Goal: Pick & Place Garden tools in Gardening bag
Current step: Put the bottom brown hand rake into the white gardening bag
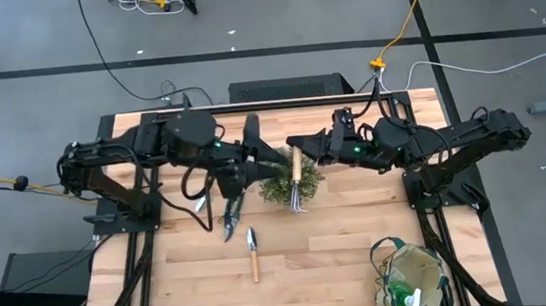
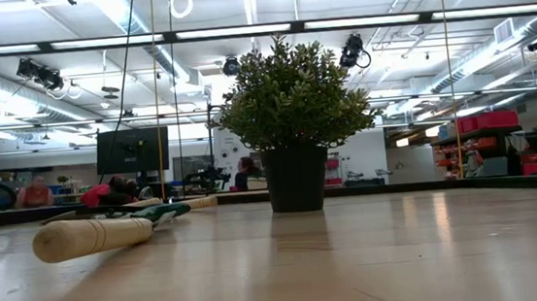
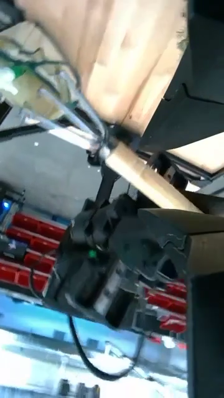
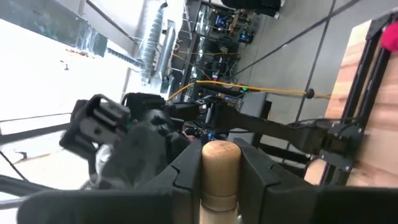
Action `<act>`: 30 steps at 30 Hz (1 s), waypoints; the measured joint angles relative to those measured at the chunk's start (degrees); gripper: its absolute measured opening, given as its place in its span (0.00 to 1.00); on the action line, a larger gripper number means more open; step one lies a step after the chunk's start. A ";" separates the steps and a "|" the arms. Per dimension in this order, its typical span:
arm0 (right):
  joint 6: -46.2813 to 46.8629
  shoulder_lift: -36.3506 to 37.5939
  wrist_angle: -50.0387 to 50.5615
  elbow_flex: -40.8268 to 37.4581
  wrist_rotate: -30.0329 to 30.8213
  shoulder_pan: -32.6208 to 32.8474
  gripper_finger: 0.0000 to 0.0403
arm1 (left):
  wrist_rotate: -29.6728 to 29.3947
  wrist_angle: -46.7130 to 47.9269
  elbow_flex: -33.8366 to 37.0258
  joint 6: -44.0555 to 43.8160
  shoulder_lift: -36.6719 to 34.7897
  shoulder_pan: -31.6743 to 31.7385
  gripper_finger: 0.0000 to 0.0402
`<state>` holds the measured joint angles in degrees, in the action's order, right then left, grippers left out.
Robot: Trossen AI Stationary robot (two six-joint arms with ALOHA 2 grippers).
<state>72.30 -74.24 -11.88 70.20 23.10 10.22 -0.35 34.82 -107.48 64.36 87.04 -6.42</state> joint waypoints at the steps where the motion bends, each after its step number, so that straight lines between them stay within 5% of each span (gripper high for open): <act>1: -0.88 0.07 0.00 0.00 -0.01 0.00 0.17 | -0.09 0.40 0.02 -1.70 -0.50 0.00 0.41; 14: -22.59 2.17 -0.02 -0.01 -1.17 0.00 0.17 | -3.44 0.25 0.02 -29.38 -2.45 1.20 0.26; 30: -50.41 4.63 6.40 -0.01 -2.08 1.88 0.16 | -3.25 -0.32 0.02 -39.82 -2.42 1.18 0.03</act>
<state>21.89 -69.60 -5.48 70.19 21.02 12.10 -3.60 34.50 -107.46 24.55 84.62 -5.23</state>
